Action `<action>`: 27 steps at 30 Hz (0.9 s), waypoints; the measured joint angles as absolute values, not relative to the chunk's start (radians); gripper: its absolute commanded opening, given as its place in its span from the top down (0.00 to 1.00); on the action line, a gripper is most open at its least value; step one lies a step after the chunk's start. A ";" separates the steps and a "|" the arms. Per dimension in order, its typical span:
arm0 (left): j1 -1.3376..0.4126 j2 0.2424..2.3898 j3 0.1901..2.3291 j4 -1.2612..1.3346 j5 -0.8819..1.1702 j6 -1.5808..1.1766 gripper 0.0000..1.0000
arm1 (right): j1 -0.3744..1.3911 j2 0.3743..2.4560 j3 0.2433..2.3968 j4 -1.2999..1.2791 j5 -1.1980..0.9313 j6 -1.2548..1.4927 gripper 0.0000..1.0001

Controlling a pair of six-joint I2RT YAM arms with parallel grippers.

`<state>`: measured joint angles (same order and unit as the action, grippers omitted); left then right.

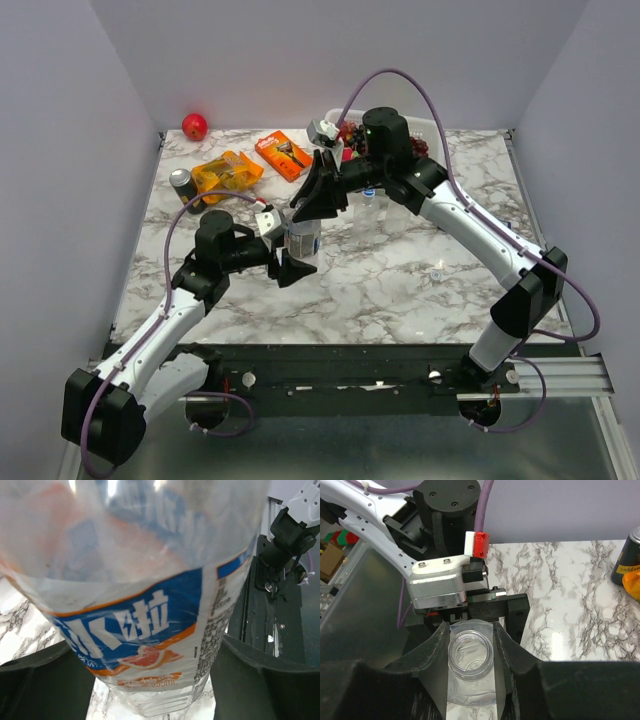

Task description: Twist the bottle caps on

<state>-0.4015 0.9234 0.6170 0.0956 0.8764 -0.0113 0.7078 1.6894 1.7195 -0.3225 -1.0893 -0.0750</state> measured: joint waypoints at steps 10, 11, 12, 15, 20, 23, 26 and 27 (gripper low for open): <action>-0.410 0.934 0.640 0.077 0.870 0.006 0.57 | 0.707 1.647 1.710 -0.346 -1.010 -0.086 0.18; -0.410 0.933 0.640 0.079 0.859 0.009 0.60 | 0.708 1.633 1.710 -0.368 -0.959 -0.104 0.01; -0.411 0.929 0.640 0.077 0.852 0.013 0.61 | 0.707 1.614 1.708 -0.396 -0.916 -0.123 0.00; -0.413 0.911 0.640 0.062 0.833 0.038 0.70 | 0.678 1.504 1.646 -0.451 -0.725 -0.182 0.01; -0.413 0.855 0.631 0.024 0.808 0.105 1.00 | 0.529 1.253 1.435 -0.511 -0.561 -0.287 0.12; -0.415 0.836 0.609 0.009 0.783 0.128 1.00 | 0.386 1.116 1.236 -0.564 -0.534 -0.394 0.20; -0.415 0.840 0.596 0.005 0.757 0.134 1.00 | 0.239 1.074 1.047 -0.634 -0.519 -0.538 0.22; -0.414 0.842 0.596 0.005 0.752 0.135 1.00 | 0.205 1.086 0.997 -0.642 -0.510 -0.583 0.22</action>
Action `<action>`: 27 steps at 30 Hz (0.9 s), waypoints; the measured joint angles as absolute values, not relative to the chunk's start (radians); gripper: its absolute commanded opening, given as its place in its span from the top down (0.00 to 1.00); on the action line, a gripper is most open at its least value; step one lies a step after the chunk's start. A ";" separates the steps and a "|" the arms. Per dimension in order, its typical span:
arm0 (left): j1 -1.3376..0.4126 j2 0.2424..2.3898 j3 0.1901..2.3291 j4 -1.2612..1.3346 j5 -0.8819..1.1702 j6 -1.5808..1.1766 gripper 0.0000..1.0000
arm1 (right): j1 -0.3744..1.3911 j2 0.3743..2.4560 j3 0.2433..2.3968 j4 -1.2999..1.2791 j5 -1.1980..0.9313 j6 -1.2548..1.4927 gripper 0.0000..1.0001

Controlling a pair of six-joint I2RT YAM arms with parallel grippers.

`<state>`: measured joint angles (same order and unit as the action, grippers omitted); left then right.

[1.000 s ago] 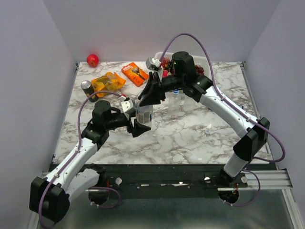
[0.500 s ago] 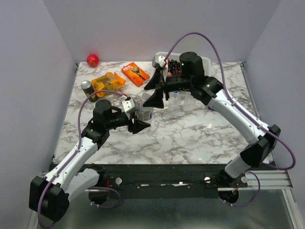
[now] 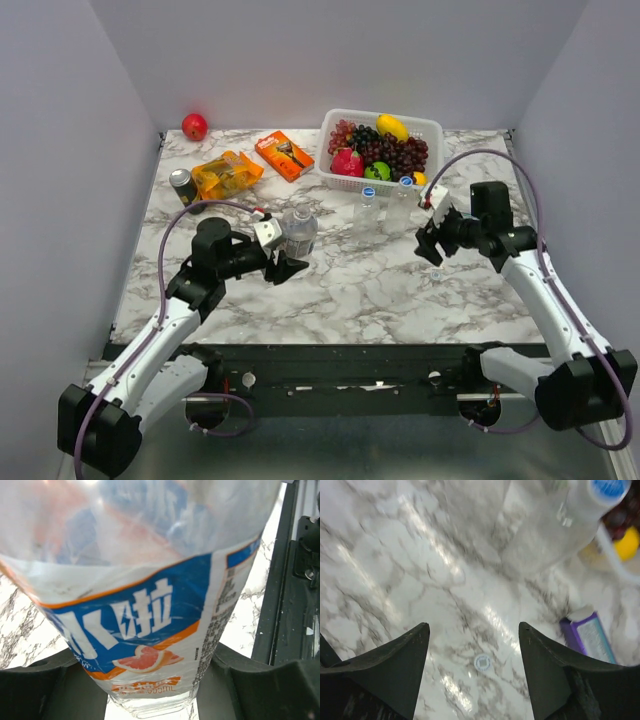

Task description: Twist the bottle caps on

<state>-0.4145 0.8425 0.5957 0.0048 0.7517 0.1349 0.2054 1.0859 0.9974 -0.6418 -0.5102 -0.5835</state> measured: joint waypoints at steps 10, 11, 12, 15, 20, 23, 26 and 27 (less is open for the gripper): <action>-0.415 0.879 0.600 -0.029 0.741 0.194 1.00 | 0.070 1.320 0.780 -0.617 -0.392 -0.919 0.21; -0.415 0.881 0.600 -0.038 0.741 0.201 1.00 | 0.070 1.330 0.769 -0.600 -0.380 -0.938 0.21; -0.415 0.883 0.600 -0.047 0.739 0.208 1.00 | 0.070 1.338 0.761 -0.584 -0.371 -0.952 0.21; -0.414 0.889 0.600 -0.056 0.731 0.221 1.00 | 0.070 1.369 0.751 -0.545 -0.345 -0.992 0.22; -0.415 0.908 0.610 -0.064 0.723 0.225 1.00 | 0.070 1.400 0.741 -0.505 -0.314 -1.029 0.31; -0.415 0.914 0.614 -0.064 0.715 0.226 1.00 | 0.070 1.412 0.739 -0.490 -0.300 -1.047 0.36; -0.415 0.919 0.615 -0.064 0.712 0.226 1.00 | 0.070 1.414 0.733 -0.487 -0.296 -1.061 0.41; -0.415 0.920 0.615 -0.064 0.711 0.227 1.00 | 0.070 1.414 0.732 -0.487 -0.296 -1.067 0.43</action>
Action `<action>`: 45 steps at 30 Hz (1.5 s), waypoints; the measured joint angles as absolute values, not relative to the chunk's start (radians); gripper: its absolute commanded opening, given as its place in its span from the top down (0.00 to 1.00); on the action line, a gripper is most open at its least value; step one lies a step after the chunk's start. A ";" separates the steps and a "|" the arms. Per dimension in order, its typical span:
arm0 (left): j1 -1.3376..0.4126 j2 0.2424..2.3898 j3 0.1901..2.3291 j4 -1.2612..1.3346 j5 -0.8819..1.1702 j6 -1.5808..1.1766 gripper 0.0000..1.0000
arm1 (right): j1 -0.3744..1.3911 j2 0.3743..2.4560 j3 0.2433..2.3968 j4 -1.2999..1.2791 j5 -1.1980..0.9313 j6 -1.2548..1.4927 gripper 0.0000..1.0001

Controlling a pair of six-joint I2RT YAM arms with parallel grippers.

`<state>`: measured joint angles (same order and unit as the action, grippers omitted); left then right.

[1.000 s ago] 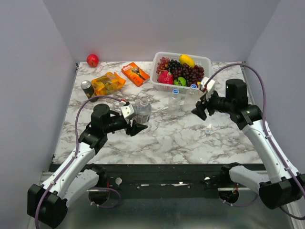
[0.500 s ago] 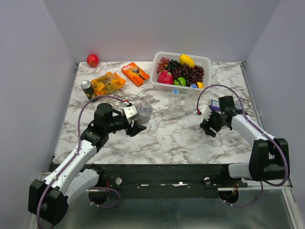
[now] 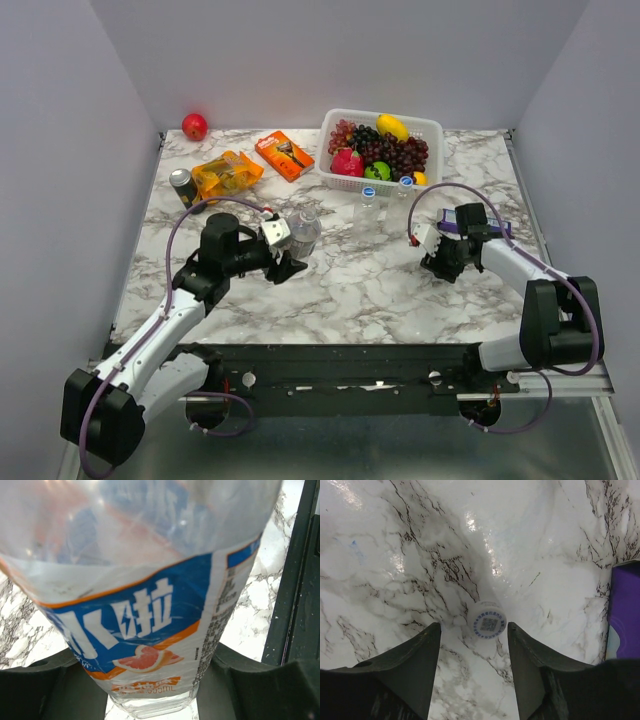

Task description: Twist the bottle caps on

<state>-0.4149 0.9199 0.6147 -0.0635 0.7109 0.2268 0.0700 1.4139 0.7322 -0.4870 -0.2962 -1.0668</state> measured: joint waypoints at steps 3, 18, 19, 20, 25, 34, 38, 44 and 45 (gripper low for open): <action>-0.415 0.922 0.615 -0.064 0.709 0.228 1.00 | 0.070 1.418 0.732 -0.487 -0.297 -1.079 0.52; -0.513 0.997 0.593 -0.055 0.735 0.342 1.00 | 0.070 1.254 0.872 -0.700 -0.392 -1.074 0.73; -0.525 1.020 0.593 -0.054 0.737 0.345 1.00 | 0.070 1.239 0.891 -0.717 -0.403 -1.072 0.71; -0.543 1.052 0.594 -0.052 0.739 0.344 1.00 | 0.070 1.230 0.906 -0.734 -0.413 -1.068 0.62; -0.601 1.101 0.592 -0.004 0.737 0.323 1.00 | 0.070 1.248 0.929 -0.753 -0.423 -1.007 0.39; -0.620 1.057 0.600 -0.028 0.722 0.310 1.00 | 0.064 1.503 0.927 -0.663 -0.321 -0.926 0.32; -0.622 1.029 0.603 -0.063 0.712 0.307 1.00 | 0.064 1.526 0.925 -0.621 -0.288 -0.916 0.34; -0.622 1.023 0.607 -0.101 0.705 0.306 1.00 | 0.063 1.557 0.914 -0.582 -0.249 -0.916 0.38; -0.622 1.025 0.610 -0.104 0.704 0.306 1.00 | 0.063 1.563 0.910 -0.579 -0.244 -0.916 0.39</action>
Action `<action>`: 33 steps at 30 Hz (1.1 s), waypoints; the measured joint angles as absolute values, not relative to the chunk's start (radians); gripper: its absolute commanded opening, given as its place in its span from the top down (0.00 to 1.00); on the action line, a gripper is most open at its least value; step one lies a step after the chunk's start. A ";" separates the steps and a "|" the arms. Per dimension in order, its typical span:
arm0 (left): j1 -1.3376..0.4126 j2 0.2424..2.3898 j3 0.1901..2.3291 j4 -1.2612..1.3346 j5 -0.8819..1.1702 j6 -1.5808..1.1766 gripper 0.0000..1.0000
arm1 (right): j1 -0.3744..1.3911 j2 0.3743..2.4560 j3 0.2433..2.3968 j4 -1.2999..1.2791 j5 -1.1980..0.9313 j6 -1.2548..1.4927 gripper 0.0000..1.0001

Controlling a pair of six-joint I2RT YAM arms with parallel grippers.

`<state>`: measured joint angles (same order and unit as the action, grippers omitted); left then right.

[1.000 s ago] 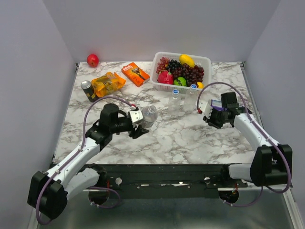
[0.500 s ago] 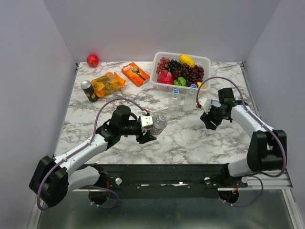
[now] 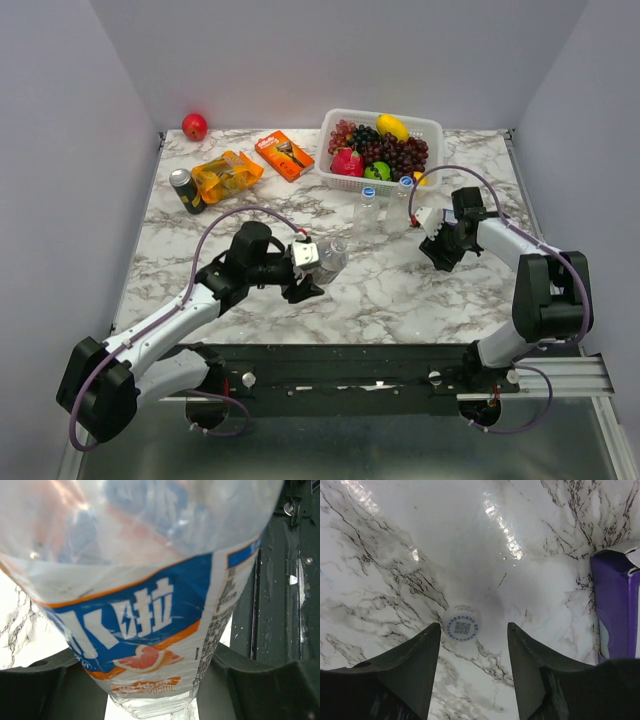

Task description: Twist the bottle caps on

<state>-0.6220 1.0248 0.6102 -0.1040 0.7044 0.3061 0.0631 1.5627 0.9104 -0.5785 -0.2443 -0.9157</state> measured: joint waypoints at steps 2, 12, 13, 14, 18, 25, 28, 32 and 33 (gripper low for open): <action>-0.622 1.031 0.617 -0.105 0.702 0.307 1.00 | 0.063 1.572 0.902 -0.572 -0.239 -0.916 0.40; -0.622 1.049 0.640 -0.107 0.694 0.312 1.00 | 0.063 1.578 0.885 -0.565 -0.236 -0.916 0.63; -0.622 1.049 0.640 -0.107 0.694 0.315 1.00 | 0.063 1.576 0.884 -0.564 -0.236 -0.917 0.64; -0.622 1.049 0.640 -0.106 0.694 0.318 1.00 | 0.063 1.574 0.883 -0.564 -0.236 -0.918 0.65; -0.622 1.049 0.618 -0.072 0.690 0.325 1.00 | 0.063 1.543 0.883 -0.598 -0.242 -0.934 0.67; -0.652 1.052 0.454 0.161 0.666 0.309 1.00 | 0.076 1.277 1.044 -0.878 -0.425 -0.995 0.66; -0.698 1.084 0.380 0.324 0.641 0.305 1.00 | 0.138 1.198 1.170 -0.976 -0.506 -1.004 0.66; -0.754 1.126 0.313 0.511 0.612 0.316 1.00 | 0.347 1.158 1.291 -1.060 -0.566 -0.982 0.66; -0.765 1.135 0.302 0.552 0.612 0.319 1.00 | 0.400 1.164 1.316 -1.071 -0.573 -0.968 0.66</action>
